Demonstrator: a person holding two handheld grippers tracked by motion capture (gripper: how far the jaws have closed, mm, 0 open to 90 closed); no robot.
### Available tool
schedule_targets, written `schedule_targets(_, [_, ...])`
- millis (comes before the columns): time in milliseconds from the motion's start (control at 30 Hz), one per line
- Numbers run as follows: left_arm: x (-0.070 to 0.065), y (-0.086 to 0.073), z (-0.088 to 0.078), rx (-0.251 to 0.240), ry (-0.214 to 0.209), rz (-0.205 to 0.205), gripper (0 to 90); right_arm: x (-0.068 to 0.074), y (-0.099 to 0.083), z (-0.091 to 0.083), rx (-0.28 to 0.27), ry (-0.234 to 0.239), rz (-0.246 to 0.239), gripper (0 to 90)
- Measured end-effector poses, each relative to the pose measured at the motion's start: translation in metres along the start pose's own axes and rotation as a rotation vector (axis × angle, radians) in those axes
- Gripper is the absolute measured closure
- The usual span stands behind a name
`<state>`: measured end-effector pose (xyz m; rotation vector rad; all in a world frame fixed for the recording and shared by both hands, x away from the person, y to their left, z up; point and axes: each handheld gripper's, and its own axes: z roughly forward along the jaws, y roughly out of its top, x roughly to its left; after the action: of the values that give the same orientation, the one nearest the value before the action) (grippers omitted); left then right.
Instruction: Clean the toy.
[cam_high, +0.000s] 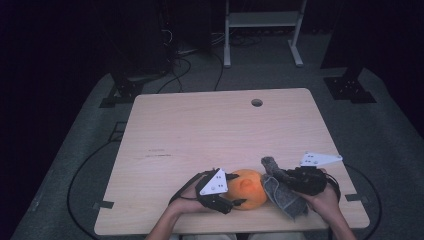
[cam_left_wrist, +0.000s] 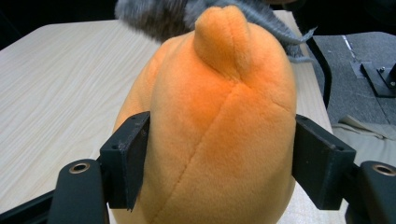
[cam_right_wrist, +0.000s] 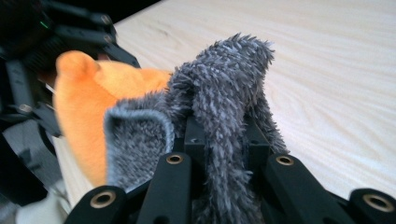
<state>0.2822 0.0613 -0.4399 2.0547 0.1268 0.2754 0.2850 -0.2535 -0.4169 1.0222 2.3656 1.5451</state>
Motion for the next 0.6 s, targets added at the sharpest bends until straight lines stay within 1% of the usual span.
schedule_targets(33, [0.001, -0.001, -0.001, 0.001, 0.003, -0.006, 27.2, 0.003, 0.003, -0.002, -0.020, 0.017, -0.002, 76.6])
schedule_targets(100, [0.004, -0.002, -0.002, -0.009, 0.003, -0.023, 27.0, 0.009, 0.008, -0.002, -0.033, 0.042, -0.028, 76.6])
schedule_targets(167, [0.006, -0.003, -0.004, -0.007, 0.006, -0.030, 26.6, 0.012, 0.007, 0.003, -0.014, 0.045, -0.042, 76.6])
schedule_targets(200, [0.006, -0.003, -0.004, -0.007, 0.006, -0.030, 26.6, 0.011, 0.004, 0.007, 0.000, 0.041, -0.040, 76.5])
schedule_targets(267, [0.008, -0.005, -0.005, -0.011, 0.005, -0.045, 26.6, 0.004, -0.001, 0.010, 0.013, 0.042, -0.007, 76.5])
schedule_targets(333, [0.011, -0.007, -0.006, -0.015, 0.002, -0.062, 26.4, -0.001, -0.005, 0.009, 0.029, 0.015, 0.013, 76.5])
schedule_targets(400, [0.014, -0.009, -0.009, -0.017, -0.001, -0.078, 26.0, -0.004, -0.006, 0.006, 0.040, -0.018, 0.014, 76.5])
schedule_targets(433, [0.014, -0.010, -0.009, -0.018, -0.005, -0.081, 26.0, -0.004, -0.005, 0.005, 0.027, -0.016, 0.022, 76.6])
schedule_targets(467, [0.014, -0.010, -0.008, -0.020, -0.008, -0.080, 25.9, -0.001, -0.002, 0.004, 0.006, -0.001, 0.025, 76.6])
schedule_targets(533, [0.014, -0.010, -0.008, -0.020, -0.008, -0.080, 25.4, 0.009, 0.006, 0.005, -0.020, 0.019, -0.013, 76.6])
schedule_targets(600, [0.016, -0.010, -0.009, -0.017, -0.007, -0.082, 24.6, 0.014, 0.008, 0.010, -0.012, 0.026, -0.038, 76.5])
